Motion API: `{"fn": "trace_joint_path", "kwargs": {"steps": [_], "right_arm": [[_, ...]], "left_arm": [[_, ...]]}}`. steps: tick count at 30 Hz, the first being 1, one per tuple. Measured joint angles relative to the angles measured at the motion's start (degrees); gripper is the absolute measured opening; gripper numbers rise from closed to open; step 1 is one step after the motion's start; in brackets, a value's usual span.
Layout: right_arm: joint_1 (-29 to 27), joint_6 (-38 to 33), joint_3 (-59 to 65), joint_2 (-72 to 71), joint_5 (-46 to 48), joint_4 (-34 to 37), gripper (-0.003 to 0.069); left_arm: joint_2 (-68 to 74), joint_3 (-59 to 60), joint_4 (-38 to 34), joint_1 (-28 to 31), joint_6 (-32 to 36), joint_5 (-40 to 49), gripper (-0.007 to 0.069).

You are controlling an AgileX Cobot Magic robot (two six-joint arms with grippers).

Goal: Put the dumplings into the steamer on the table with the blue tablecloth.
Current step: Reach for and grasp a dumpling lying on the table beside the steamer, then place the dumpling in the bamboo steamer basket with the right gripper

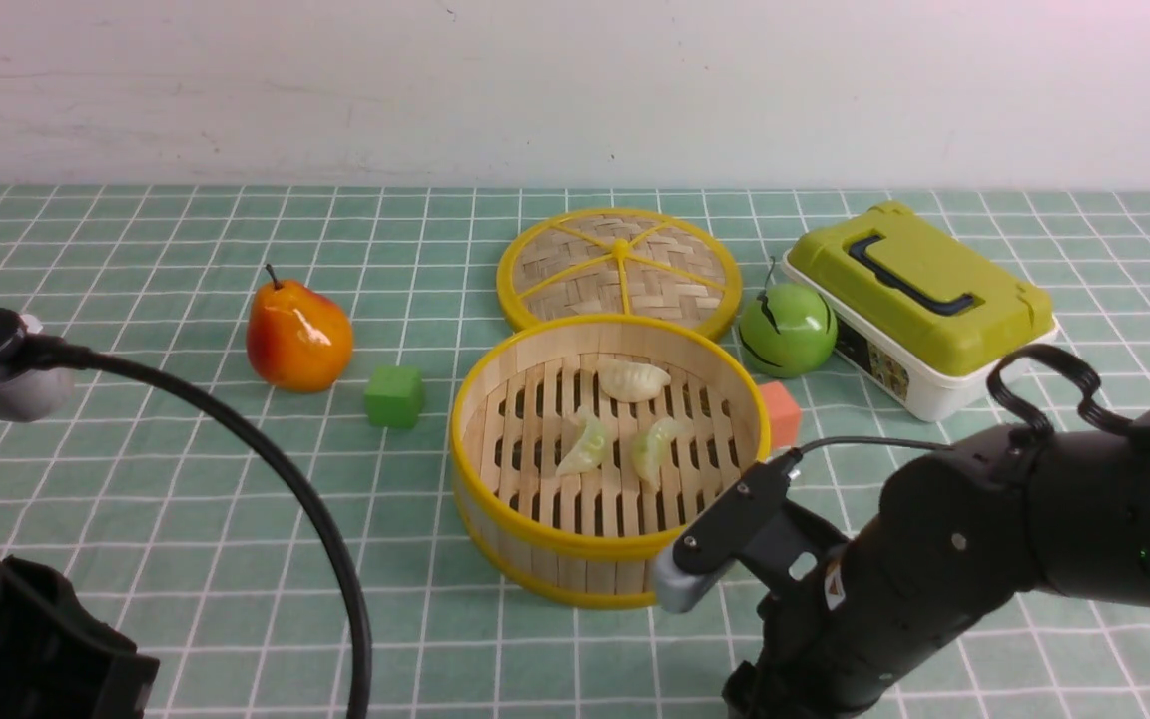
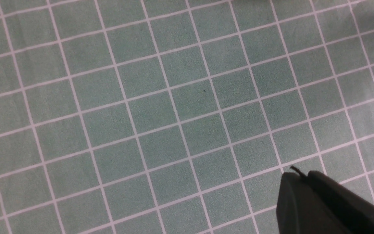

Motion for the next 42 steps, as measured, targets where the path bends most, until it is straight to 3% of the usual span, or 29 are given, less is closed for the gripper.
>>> {"fn": "trace_joint_path", "kwargs": {"steps": [8,13,18,25,32,35,39,42], "right_arm": [[0.0,-0.1,-0.5,0.5,1.4,-2.3,0.0183],[0.0,-0.1,-7.2,-3.2,8.4,-2.4,0.0188],[0.0,1.2,-21.8,-3.0,12.2,-2.3,0.0188],[0.0,1.5,-36.1,8.6,12.3,-2.1,0.0188],[0.0,4.1,-41.9,20.7,13.1,-2.1,0.0189],[0.0,4.3,-42.0,21.8,12.9,-2.1,0.0227],[0.0,4.5,-44.4,21.8,14.4,-2.2,0.0442],[0.0,5.0,-46.9,20.5,18.1,-2.2,0.0536]], "left_arm": [[0.0,0.0,0.1,0.0,0.0,0.4,0.0022],[0.0,0.0,0.1,0.0,0.0,0.7,0.0028],[0.0,0.0,0.1,0.0,0.0,0.7,0.0035],[0.0,0.0,0.1,0.0,0.0,0.7,0.0039],[-1.8,0.7,0.1,0.0,0.0,0.9,0.0046],[-5.1,2.5,0.1,0.0,0.0,-0.3,0.0046],[-15.5,8.9,0.7,0.0,-1.3,-3.3,0.0047],[-21.6,12.7,1.9,0.0,-2.9,-5.1,0.0049]]}}
